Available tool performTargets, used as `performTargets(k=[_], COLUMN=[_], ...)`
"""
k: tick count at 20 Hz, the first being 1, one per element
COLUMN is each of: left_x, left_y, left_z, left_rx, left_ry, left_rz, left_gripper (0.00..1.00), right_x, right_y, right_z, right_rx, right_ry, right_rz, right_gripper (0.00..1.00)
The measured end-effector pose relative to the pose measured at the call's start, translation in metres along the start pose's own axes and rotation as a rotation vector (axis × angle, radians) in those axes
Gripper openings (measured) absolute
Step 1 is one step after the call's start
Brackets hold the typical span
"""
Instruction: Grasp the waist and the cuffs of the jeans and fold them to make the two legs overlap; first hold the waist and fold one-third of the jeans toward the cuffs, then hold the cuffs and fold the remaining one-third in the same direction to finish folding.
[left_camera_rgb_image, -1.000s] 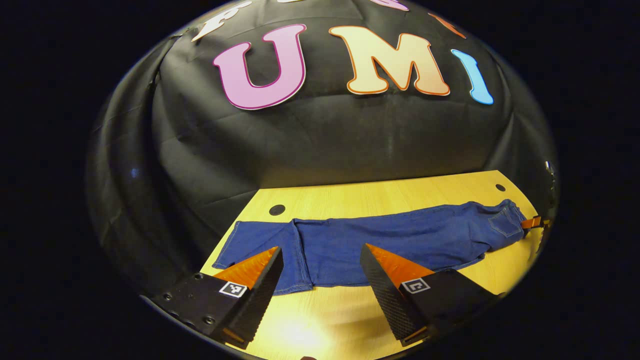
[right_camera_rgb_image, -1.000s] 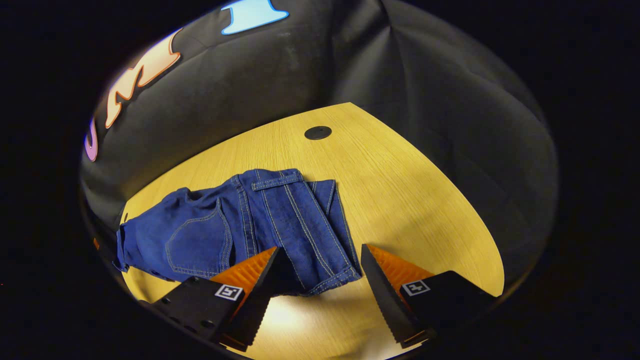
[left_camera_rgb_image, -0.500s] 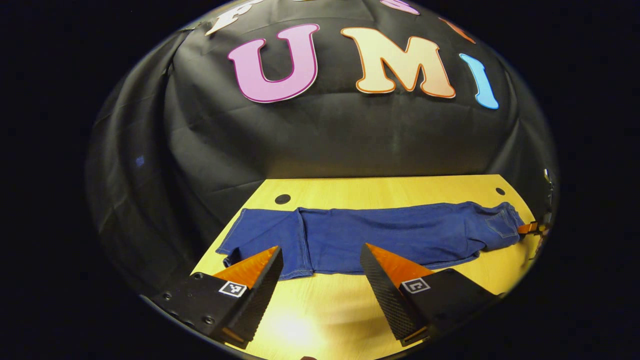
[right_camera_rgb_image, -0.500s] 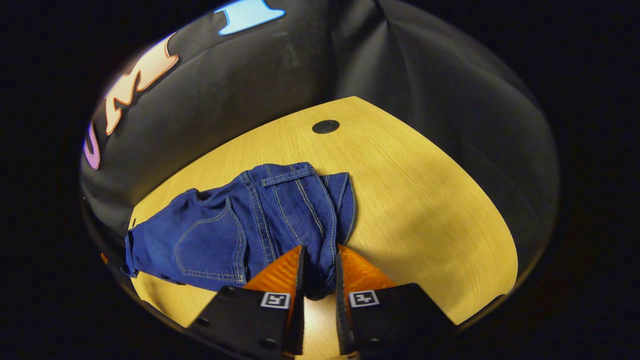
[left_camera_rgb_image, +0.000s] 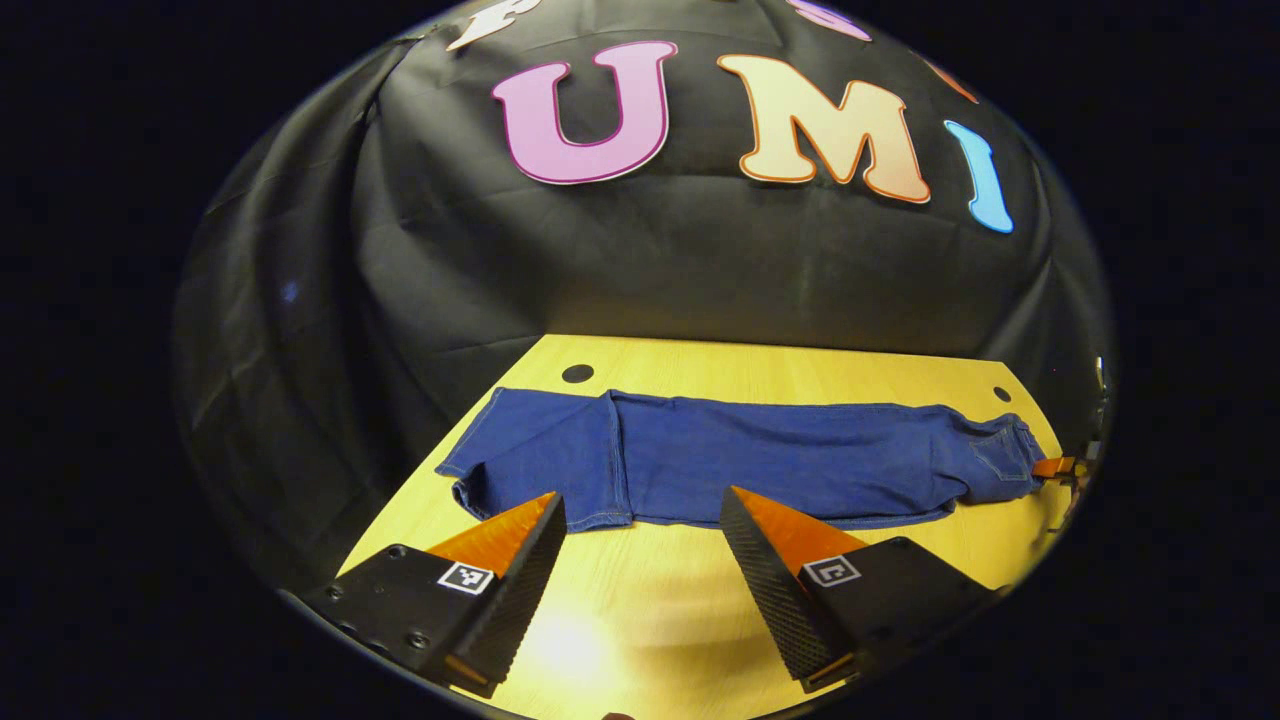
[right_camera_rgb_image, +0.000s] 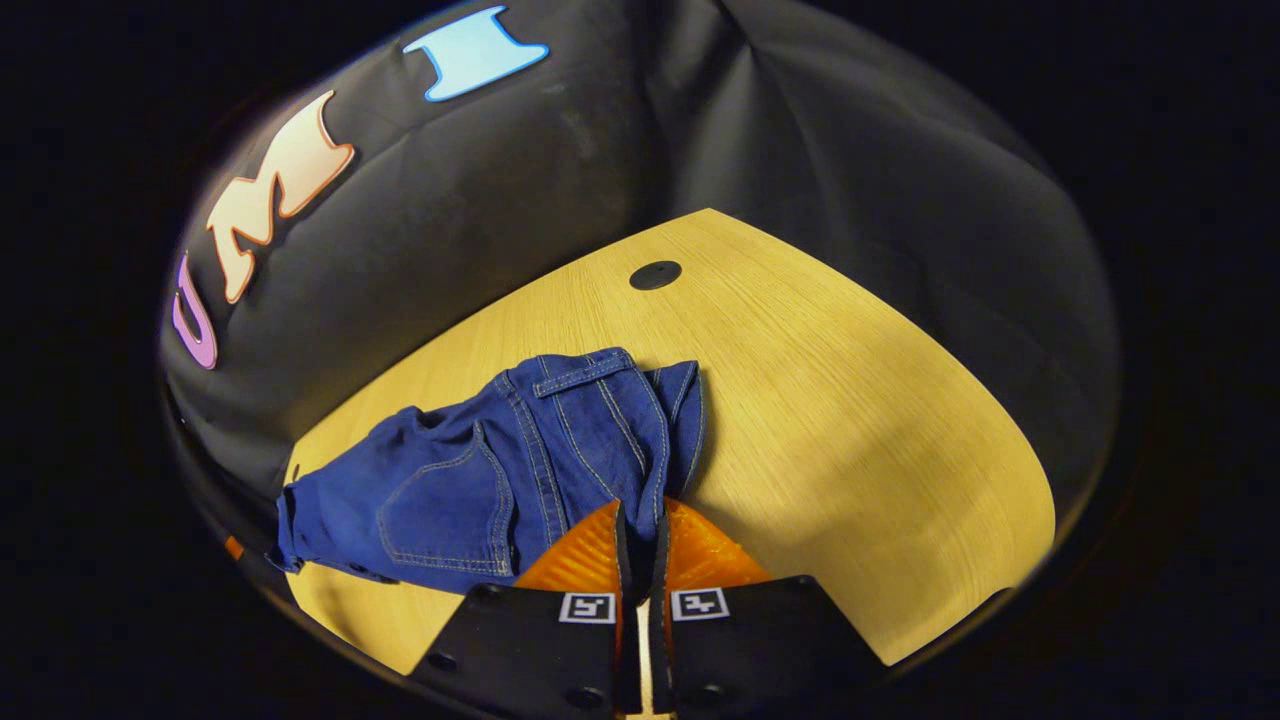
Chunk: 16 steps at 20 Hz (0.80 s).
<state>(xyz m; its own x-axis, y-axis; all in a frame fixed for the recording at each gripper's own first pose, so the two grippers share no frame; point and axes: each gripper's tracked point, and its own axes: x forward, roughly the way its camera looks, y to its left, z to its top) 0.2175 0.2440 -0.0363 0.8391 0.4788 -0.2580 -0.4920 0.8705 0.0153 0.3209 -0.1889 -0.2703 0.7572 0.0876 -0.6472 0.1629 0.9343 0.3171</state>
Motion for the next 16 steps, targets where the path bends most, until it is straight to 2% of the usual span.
performTargets(k=[4,8,12,16], left_x=[0.000,0.002,0.008,0.021], left_y=[0.020,0.039,0.056,0.076], left_z=[-0.008,-0.007,-0.011,-0.013], left_rx=[-0.005,-0.010,-0.029,-0.062], left_ry=[0.013,0.011,0.017,0.019], left_rz=[0.018,0.014,0.005,0.006], left_gripper=[0.96,0.96,0.96,0.96], right_x=[-0.025,-0.056,-0.088,-0.107], right_y=[0.019,0.063,0.148,0.238], right_z=[0.034,0.062,0.089,0.094], right_rx=[0.124,0.206,0.253,0.226], right_ry=[-0.086,-0.153,-0.186,-0.201], right_rz=[0.130,0.279,0.472,0.629], right_gripper=[0.06,0.05,0.05,0.05])
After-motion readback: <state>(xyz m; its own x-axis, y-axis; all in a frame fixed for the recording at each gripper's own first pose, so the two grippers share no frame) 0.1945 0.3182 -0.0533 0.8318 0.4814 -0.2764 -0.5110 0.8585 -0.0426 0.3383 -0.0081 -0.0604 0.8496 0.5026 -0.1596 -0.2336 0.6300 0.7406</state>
